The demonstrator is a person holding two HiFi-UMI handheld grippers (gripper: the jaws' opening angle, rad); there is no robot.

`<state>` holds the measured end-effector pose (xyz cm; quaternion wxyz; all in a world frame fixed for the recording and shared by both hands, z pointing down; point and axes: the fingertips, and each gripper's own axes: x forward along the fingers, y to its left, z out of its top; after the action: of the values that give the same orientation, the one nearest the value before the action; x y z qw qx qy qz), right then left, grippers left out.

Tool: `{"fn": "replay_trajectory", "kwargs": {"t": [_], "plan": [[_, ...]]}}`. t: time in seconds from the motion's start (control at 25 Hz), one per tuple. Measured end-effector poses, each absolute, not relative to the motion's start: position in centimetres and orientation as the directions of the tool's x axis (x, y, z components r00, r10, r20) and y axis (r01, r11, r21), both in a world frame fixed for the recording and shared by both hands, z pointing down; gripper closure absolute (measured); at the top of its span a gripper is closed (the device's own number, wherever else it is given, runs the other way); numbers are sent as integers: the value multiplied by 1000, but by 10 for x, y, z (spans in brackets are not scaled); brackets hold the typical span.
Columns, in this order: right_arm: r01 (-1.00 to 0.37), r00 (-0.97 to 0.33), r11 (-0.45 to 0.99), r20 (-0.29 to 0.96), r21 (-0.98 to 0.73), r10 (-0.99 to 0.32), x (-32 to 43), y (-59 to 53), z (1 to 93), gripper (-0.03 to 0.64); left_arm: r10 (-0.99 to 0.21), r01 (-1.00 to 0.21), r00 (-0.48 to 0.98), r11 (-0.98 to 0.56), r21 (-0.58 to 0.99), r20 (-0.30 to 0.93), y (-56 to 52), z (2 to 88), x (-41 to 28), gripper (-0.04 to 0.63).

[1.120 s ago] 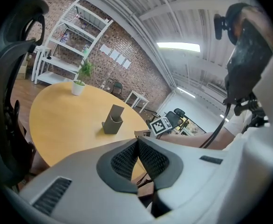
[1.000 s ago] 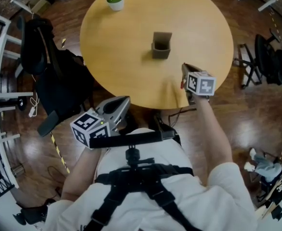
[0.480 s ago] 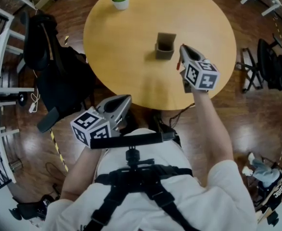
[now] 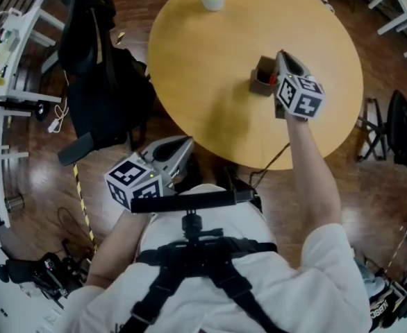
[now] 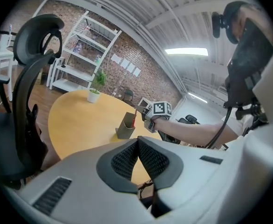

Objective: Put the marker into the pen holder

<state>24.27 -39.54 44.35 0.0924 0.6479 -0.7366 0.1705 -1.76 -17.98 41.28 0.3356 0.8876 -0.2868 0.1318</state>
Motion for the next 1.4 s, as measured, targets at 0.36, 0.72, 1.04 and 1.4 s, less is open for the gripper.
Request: {"fn": "replay_trajectory", "kwargs": {"t": [0.36,0.72,1.04,1.4], "plan": [[-991,-66,22,348,-131,-935,248,-404,466,574,-455,-632,775,-574,521,439,-183,416,-33,598],[-994,-7,-36,377,-107,-926,245,-387,491,574,-431,-607,793,-611,508,430,-186,421,-28,598],[-988,-6,-46,332,-148,-943,251,-394,473,574,-416,-605,794,-618,503,443,-186,422,-26,598],[-991,-11,-51,452,-125,-892,234,-361,527,574,-411,-601,796,-615,510,444,-187,424,-30,598]]}}
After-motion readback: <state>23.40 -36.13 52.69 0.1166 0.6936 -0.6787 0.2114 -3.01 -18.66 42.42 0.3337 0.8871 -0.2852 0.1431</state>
